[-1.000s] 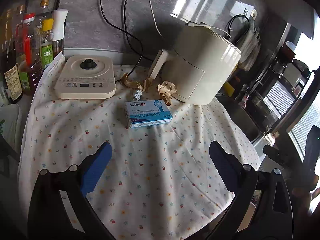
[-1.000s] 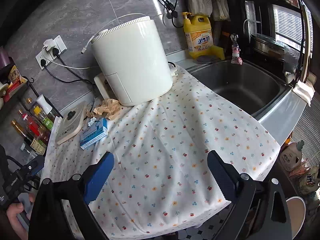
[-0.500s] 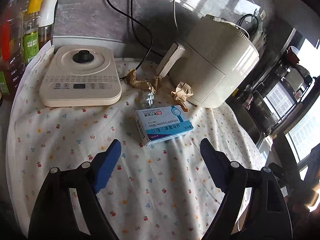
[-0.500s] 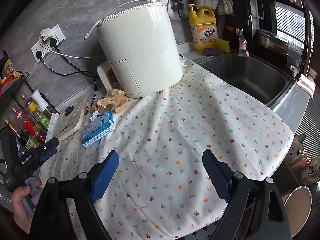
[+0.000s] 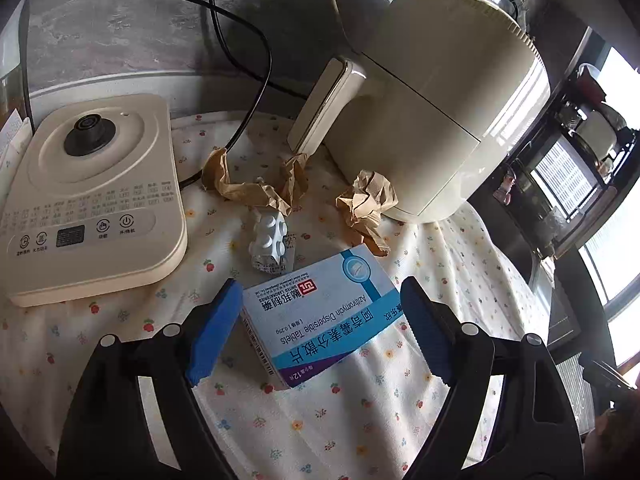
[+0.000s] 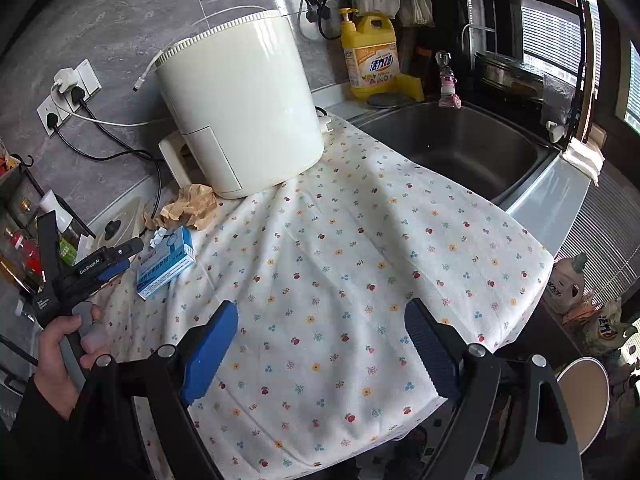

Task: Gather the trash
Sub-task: 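Grasp the blue-and-white medicine box with the left tool and lift it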

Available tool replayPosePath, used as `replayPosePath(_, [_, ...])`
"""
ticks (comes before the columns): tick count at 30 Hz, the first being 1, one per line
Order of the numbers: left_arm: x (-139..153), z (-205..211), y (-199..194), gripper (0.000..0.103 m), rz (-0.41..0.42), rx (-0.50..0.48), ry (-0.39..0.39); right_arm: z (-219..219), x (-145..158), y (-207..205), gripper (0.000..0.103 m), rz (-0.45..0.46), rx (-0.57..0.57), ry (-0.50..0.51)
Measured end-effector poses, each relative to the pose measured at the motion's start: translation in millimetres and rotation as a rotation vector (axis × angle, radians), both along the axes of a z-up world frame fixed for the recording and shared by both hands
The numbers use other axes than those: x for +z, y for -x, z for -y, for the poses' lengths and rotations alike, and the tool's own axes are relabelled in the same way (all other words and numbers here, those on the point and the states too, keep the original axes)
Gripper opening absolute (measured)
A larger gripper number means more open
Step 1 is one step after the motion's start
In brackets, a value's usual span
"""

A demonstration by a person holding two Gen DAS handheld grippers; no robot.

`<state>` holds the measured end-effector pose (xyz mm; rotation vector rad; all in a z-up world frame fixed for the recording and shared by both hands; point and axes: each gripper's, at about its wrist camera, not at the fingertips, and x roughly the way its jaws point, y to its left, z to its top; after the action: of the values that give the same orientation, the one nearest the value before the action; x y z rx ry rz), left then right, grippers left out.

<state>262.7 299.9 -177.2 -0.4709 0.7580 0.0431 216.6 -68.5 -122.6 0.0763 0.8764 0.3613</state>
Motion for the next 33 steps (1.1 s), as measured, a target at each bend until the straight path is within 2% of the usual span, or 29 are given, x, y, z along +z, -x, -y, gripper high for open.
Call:
replayPosePath(2, [-1.8,-0.4,-10.0,0.081,-0.001,0.004,0.019,6.3,-1.9,-7.9,0.084,-0.01,-0.007,-0.005])
replayPosePath(8, [-11.5,8.1,-36.4,0.081,-0.043,-0.014,0.002,10.1,-5.0,-38.9,0.084,-0.026,0.028,-0.007])
replayPosePath(13, [-18.7,17.4,-33.7,0.081,-0.07,-0.006,0.011,3.0,0.9,-61.3,0.085,-0.001,0.088,-0.003])
replayPosePath(17, [-22.7,29.1,-23.2,0.081,-0.087,-0.015,0.016,-0.6,-1.9,-77.0,0.085,-0.017,0.11,-0.027])
replayPosePath(24, [-28.4,55.4,-10.1,0.081,-0.134,-0.016,-0.047,-8.7,-9.4,-90.4,0.085,-0.038,0.163,-0.044])
replayPosePath(26, [-29.7,64.4,-8.3,0.081,-0.147,-0.015,-0.099,-10.9,-12.3,-93.3,0.085,-0.048,0.175,-0.052])
replayPosePath(27, [-29.8,68.2,-7.7,0.079,-0.157,-0.011,-0.124,-12.7,-14.1,-94.9,0.085,-0.052,0.182,-0.055])
replayPosePath(28, [-29.2,70.9,-6.5,0.068,-0.165,-0.001,-0.145,-14.7,-15.9,-96.7,0.085,-0.055,0.19,-0.056])
replayPosePath(29, [-28.5,71.7,-4.9,0.067,-0.172,0.011,-0.15,-18.0,-17.4,-98.2,0.085,-0.056,0.201,-0.052])
replayPosePath(31, [-24.6,67.5,3.1,0.066,-0.164,0.042,-0.096,-27.4,-20.4,-100.7,0.085,-0.056,0.234,-0.046])
replayPosePath(33, [-16.6,65.1,15.7,0.065,-0.142,0.094,-0.1,-39.2,-23.0,-103.8,0.085,-0.064,0.272,-0.053])
